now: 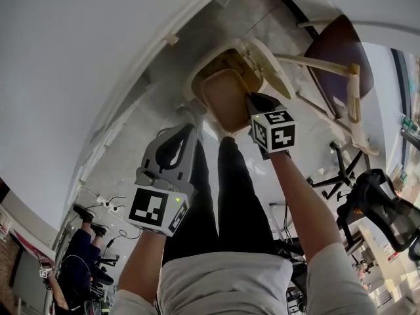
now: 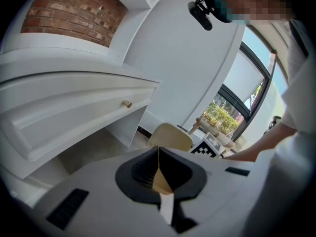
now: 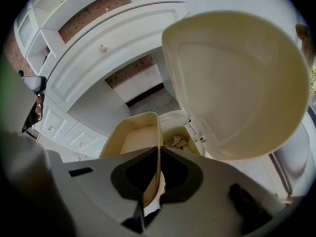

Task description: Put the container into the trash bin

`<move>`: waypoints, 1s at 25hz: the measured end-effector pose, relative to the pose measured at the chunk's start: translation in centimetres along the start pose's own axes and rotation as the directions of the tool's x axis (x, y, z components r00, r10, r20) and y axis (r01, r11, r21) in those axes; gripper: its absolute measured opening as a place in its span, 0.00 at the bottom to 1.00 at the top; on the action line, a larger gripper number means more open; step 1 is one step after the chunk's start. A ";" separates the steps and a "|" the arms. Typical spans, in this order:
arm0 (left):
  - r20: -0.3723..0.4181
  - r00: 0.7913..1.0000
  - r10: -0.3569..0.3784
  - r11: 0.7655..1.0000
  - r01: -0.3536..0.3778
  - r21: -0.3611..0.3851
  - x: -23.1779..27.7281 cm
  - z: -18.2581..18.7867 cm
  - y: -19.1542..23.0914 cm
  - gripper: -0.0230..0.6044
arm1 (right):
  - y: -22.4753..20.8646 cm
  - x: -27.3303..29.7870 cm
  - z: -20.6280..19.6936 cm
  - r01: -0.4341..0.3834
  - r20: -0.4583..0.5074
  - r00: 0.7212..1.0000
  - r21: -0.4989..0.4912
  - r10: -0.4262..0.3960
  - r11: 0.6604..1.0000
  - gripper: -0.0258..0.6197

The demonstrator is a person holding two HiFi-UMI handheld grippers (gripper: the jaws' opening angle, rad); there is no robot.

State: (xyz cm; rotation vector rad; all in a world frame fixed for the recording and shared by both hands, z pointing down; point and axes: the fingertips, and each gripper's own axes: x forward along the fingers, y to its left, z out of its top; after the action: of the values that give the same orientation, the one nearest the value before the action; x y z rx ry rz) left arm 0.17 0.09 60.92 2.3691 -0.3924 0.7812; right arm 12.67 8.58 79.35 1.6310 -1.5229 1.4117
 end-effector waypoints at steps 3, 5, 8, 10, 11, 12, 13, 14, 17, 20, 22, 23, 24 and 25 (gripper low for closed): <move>0.008 1.000 0.018 0.999 -0.018 0.026 0.3 0.1 0.7 0.06 | -0.4 1.0 -0.4 0.009 -0.013 1.000 0.015 -0.009 1.000 0.09; 0.016 0.999 0.029 0.998 -0.030 0.048 0.4 0.3 1.0 0.06 | -0.6 1.7 -0.7 0.015 -0.025 1.000 0.025 -0.015 1.000 0.09; 0.005 1.000 0.024 0.998 -0.025 0.055 0.4 -0.1 1.0 0.06 | -0.9 2.6 -1.2 0.023 -0.047 0.999 0.038 -0.021 0.999 0.09; 0.000 1.000 0.026 0.998 -0.026 0.061 0.3 -0.3 0.9 0.06 | -1.0 3.2 -1.5 0.028 -0.058 0.998 0.047 -0.025 0.998 0.09; 0.004 1.000 0.031 0.997 -0.031 0.064 0.4 -0.3 1.0 0.06 | -1.0 3.4 -1.5 0.029 -0.062 0.998 0.053 -0.026 0.998 0.09; 0.008 0.999 0.035 0.997 -0.036 0.064 0.4 -0.3 1.1 0.06 | -1.1 3.7 -1.5 0.030 -0.065 0.998 0.057 -0.026 0.998 0.09; 0.010 0.999 0.037 0.997 -0.038 0.061 0.5 -0.4 1.1 0.06 | -1.2 3.8 -1.5 0.031 -0.068 0.997 0.058 -0.027 0.998 0.09; 0.010 0.999 0.037 0.998 -0.038 0.056 0.5 -0.4 1.2 0.06 | -1.2 3.9 -1.5 0.032 -0.071 0.997 0.058 -0.028 0.998 0.09; 0.005 0.999 0.037 0.998 -0.037 0.046 0.6 -0.6 1.4 0.06 | -1.4 4.5 -1.8 0.038 -0.083 0.996 0.059 -0.033 0.998 0.09; -0.006 0.999 0.037 0.998 -0.037 0.046 0.6 -0.8 1.5 0.06 | -1.9 5.2 -1.9 0.049 -0.090 0.995 0.064 -0.043 0.997 0.09; -0.015 0.999 0.033 0.998 -0.033 0.050 0.6 -1.1 1.5 0.06 | -2.2 5.6 -2.0 0.056 -0.093 0.994 0.070 -0.049 0.996 0.09; -0.023 0.999 0.033 0.998 -0.032 0.051 0.6 -1.3 1.6 0.06 | -2.2 5.8 -2.0 0.058 -0.095 0.994 0.073 -0.051 0.996 0.09; -0.030 0.999 0.034 0.998 -0.032 0.050 0.5 -1.5 1.7 0.06 | -2.2 5.9 -2.0 0.058 -0.097 0.994 0.076 -0.051 0.995 0.09; -0.036 0.999 0.036 0.998 -0.034 0.048 0.5 -1.7 1.7 0.06 | -2.1 6.0 -2.1 0.057 -0.099 0.994 0.079 -0.050 0.995 0.09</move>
State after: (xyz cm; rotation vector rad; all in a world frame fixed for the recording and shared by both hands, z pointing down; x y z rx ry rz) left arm -0.97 -0.25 63.06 2.3943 -0.4053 0.8580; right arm 12.94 8.47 86.09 1.6134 -1.3738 1.5188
